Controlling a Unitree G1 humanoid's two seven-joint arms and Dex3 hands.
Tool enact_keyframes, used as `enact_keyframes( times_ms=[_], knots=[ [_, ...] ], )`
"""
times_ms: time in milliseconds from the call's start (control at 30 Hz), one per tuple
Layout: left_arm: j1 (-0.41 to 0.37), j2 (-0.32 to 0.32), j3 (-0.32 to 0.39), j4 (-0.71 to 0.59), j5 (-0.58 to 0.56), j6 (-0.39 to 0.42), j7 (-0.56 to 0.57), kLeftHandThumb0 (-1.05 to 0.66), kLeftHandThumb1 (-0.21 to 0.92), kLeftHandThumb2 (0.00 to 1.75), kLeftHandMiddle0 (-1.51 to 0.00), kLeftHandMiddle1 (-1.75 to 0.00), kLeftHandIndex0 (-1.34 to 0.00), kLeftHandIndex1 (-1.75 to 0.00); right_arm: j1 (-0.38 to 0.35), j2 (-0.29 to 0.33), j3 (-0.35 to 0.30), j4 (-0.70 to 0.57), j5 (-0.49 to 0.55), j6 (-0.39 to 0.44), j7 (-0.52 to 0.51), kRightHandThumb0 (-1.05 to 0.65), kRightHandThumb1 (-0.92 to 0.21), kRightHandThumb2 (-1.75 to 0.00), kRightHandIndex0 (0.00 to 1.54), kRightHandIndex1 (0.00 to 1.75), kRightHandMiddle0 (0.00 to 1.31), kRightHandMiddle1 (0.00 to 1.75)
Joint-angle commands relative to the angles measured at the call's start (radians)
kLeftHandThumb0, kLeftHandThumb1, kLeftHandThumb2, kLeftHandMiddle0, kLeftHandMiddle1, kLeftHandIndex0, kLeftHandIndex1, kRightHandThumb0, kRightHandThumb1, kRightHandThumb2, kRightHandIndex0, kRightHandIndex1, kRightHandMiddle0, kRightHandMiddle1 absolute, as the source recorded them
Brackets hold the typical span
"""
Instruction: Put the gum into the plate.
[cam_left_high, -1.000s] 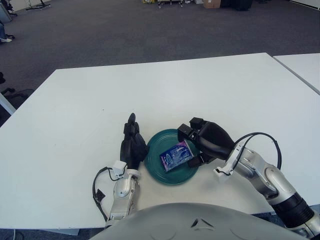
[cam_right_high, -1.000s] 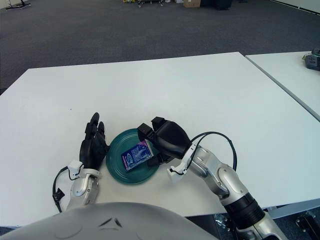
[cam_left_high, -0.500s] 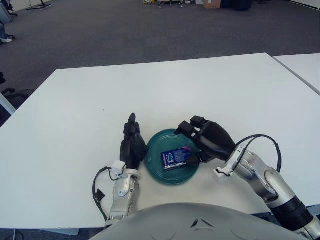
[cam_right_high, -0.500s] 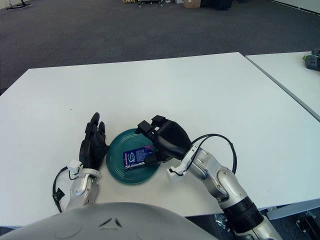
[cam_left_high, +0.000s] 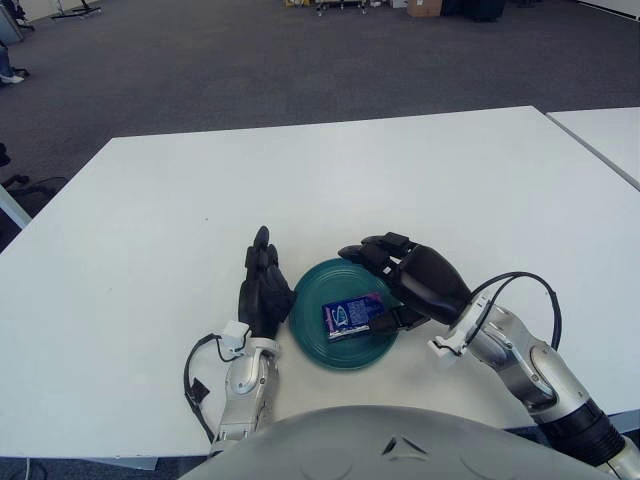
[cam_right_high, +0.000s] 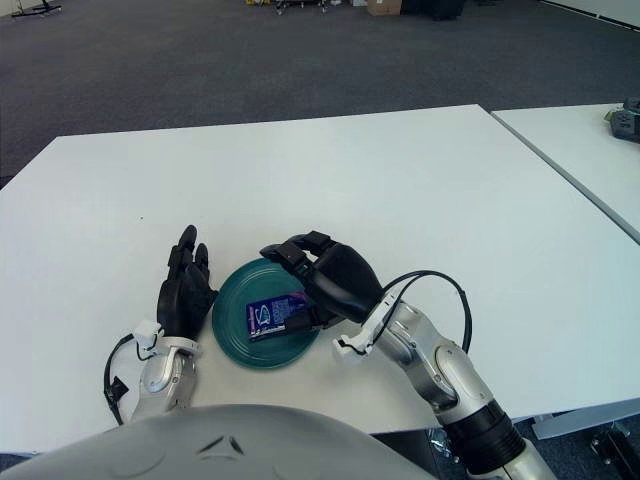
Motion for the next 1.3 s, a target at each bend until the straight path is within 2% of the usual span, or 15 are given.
enact_keyframes(
  times_ms=[0, 267, 433, 500, 633, 700, 800, 933, 1067, 1167, 1267],
  knots=[
    [0.045, -0.061, -0.003, 0.044, -0.01, 0.049, 0.006, -1.05, 0.92, 0.94, -0.05, -0.01, 0.0, -0.18, -0.002, 0.009, -0.01, 0.002, 0.017, -0.003, -0.01, -1.05, -0.92, -0.76, 0.26, 0.01, 0.0, 0.28],
    [0.048, -0.056, -0.007, 0.027, -0.008, 0.065, 0.004, -1.05, 0.92, 0.95, -0.06, -0.01, 0.0, -0.17, -0.001, 0.008, -0.012, -0.005, 0.035, 0.017, 0.03, -1.05, -0.92, -0.8, 0.17, 0.0, 0.0, 0.15],
    [0.06, -0.067, -0.004, 0.028, -0.007, 0.048, 0.012, -1.04, 0.92, 0.94, -0.07, -0.01, 0.0, -0.22, -0.014, 0.006, -0.034, 0.043, 0.202, 0.067, 0.137, -1.05, -0.92, -0.83, 0.09, 0.0, 0.0, 0.1],
    [0.061, -0.068, -0.004, 0.034, -0.007, 0.035, 0.009, -1.03, 0.92, 0.94, -0.06, -0.01, 0.0, -0.24, -0.053, 0.018, -0.042, 0.131, 0.28, 0.09, 0.178, -1.05, -0.92, -0.83, 0.06, 0.0, 0.0, 0.07],
    [0.057, -0.072, 0.002, 0.061, -0.016, 0.005, -0.002, -1.03, 0.92, 0.93, -0.06, 0.0, 0.0, -0.28, -0.076, 0.111, -0.06, 0.246, 0.464, 0.2, 0.242, -1.05, -0.92, -0.85, 0.02, 0.0, 0.0, 0.02],
    [0.053, -0.073, 0.006, 0.073, -0.018, -0.006, -0.004, -1.03, 0.92, 0.93, -0.05, 0.0, 0.0, -0.29, -0.077, 0.144, -0.072, 0.276, 0.534, 0.229, 0.255, -1.05, -0.92, -0.86, 0.02, 0.0, 0.0, 0.01],
    [0.044, -0.077, 0.012, 0.103, -0.013, -0.055, -0.011, -1.03, 0.92, 0.93, -0.05, 0.0, 0.0, -0.31, -0.048, 0.242, -0.135, 0.272, 0.701, 0.36, 0.257, -1.05, -0.92, -0.9, 0.03, 0.01, 0.01, 0.01],
    [0.047, -0.07, 0.009, 0.106, -0.003, -0.073, -0.008, -1.04, 0.92, 0.97, -0.05, 0.0, 0.0, -0.33, -0.044, 0.33, -0.209, 0.314, 0.851, 0.531, 0.249, -1.05, -0.92, -1.0, 0.12, 0.04, 0.08, 0.05],
    [0.052, -0.066, 0.005, 0.101, 0.001, -0.072, -0.006, -1.05, 0.92, 1.0, -0.05, 0.0, 0.0, -0.33, -0.059, 0.378, -0.252, 0.343, 0.939, 0.629, 0.246, -1.05, -0.92, -1.02, 0.16, 0.02, 0.02, 0.29],
    [0.06, -0.063, 0.004, 0.096, 0.001, -0.07, -0.009, -1.05, 0.92, 1.01, -0.05, 0.0, 0.0, -0.32, -0.07, 0.436, -0.307, 0.334, 1.035, 0.721, 0.222, -1.04, -0.92, -1.02, 0.16, 0.01, 0.01, 0.36],
    [0.064, -0.061, 0.004, 0.096, 0.001, -0.073, -0.012, -1.05, 0.92, 1.03, -0.05, 0.0, 0.0, -0.32, -0.08, 0.465, -0.337, 0.343, 1.076, 0.753, 0.198, -1.03, -0.92, -1.02, 0.16, 0.0, 0.0, 0.39]
  ],
)
